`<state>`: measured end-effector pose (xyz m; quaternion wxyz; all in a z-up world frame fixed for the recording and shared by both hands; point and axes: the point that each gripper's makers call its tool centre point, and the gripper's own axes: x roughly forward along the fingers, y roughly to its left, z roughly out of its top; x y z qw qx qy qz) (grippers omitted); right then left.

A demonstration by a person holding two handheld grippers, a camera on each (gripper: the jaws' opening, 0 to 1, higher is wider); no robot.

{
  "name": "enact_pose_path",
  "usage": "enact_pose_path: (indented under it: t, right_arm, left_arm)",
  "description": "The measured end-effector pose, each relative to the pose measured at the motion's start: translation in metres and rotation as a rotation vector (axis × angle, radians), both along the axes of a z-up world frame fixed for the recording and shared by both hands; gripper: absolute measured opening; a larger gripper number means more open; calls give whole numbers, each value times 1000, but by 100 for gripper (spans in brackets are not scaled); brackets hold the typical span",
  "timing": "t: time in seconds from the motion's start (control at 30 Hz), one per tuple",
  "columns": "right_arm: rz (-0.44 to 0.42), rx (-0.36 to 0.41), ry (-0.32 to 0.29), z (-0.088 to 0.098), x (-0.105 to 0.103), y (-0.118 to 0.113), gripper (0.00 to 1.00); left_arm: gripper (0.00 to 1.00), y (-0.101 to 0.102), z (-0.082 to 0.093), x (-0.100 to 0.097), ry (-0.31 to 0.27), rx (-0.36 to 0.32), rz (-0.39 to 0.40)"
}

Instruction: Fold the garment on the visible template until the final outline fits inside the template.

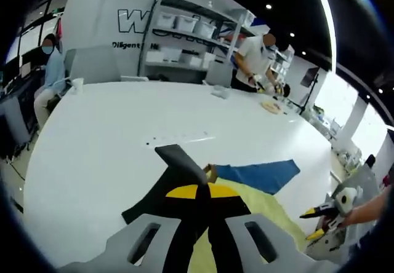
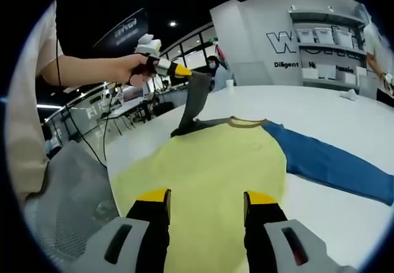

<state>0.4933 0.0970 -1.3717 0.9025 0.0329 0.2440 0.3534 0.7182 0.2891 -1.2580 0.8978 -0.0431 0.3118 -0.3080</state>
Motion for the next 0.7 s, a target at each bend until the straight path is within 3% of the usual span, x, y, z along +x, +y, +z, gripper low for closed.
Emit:
enact_pose_path:
  t: [0.47,0.7]
  right_arm:
    - [-18,1,-3,-2,-4,-7,46]
    - [-32,7,-4,-2,-3,-11,46]
  left_arm:
    - [10,-79,-9,-14,15,17,-183]
    - [10,-103,-32,-26,56,82,-292]
